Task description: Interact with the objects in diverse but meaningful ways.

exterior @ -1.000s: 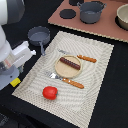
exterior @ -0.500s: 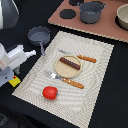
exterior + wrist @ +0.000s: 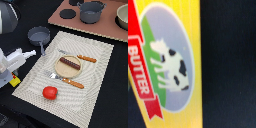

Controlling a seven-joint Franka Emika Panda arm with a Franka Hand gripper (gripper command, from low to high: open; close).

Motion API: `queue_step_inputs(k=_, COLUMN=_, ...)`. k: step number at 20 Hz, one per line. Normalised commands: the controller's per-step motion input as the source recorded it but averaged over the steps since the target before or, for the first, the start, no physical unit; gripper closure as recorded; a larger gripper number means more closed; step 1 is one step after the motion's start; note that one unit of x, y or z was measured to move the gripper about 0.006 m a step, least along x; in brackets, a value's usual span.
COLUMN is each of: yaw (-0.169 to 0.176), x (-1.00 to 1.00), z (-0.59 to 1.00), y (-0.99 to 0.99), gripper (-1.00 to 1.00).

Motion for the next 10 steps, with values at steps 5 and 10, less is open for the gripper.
queue_step_inputs(k=5, yaw=0.011, x=-0.06, z=-0.11, y=0.09, gripper=1.0)
queue_step_inputs(k=10, yaw=0.001, x=0.01, z=0.12, y=0.16, gripper=1.0)
